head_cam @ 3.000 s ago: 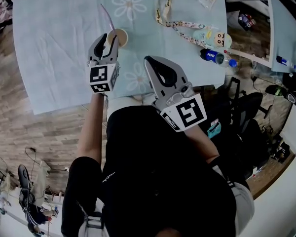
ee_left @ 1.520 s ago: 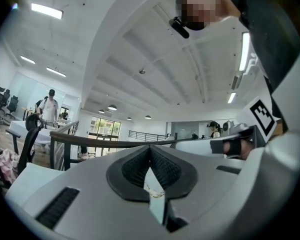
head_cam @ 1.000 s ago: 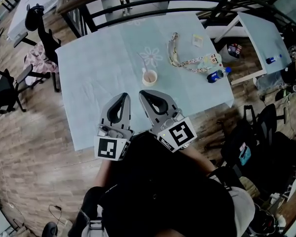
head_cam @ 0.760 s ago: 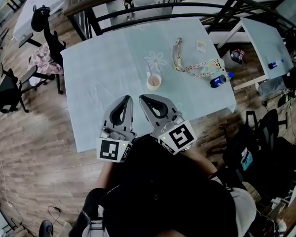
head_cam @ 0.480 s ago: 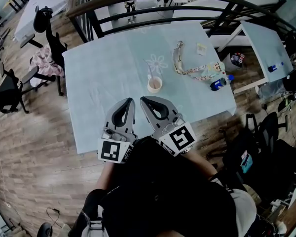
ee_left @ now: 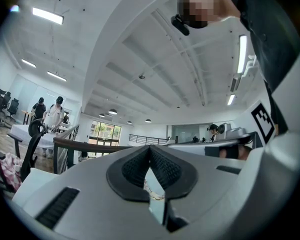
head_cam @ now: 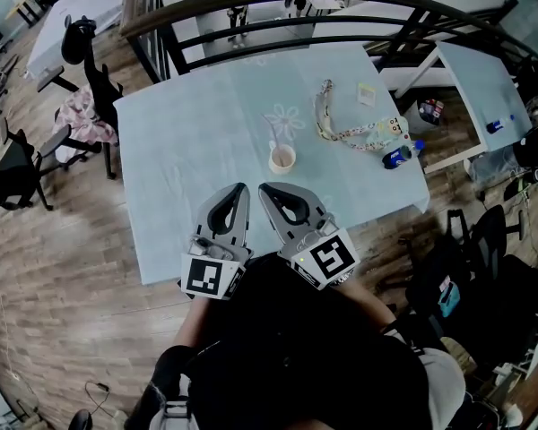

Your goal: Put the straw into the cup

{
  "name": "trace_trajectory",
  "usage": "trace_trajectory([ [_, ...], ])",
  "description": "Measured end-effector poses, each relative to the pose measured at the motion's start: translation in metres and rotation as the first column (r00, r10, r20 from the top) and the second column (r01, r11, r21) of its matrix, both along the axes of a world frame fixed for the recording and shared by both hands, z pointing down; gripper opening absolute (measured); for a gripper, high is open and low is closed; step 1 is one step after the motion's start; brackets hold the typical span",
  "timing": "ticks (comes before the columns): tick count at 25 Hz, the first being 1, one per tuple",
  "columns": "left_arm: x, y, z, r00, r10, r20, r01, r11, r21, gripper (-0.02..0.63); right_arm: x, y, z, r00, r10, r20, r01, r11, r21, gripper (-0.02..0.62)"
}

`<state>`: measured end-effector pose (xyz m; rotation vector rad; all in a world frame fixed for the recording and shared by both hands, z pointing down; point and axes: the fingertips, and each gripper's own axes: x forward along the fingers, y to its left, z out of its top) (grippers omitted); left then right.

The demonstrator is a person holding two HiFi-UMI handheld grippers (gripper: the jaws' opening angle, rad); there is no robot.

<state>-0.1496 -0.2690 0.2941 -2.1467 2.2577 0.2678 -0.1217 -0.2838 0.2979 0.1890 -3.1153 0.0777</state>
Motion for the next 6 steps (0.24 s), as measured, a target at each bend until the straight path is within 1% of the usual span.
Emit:
trace_trajectory([
  [6,0.0043,0.0021,0.0067,1.000,0.001,-0.018,-0.001,1.000,-0.007,0.014,0.0060,0.0005,0.0080,1.000,0.010,-0.023,-0.010,1.000,-0.020,0.008],
])
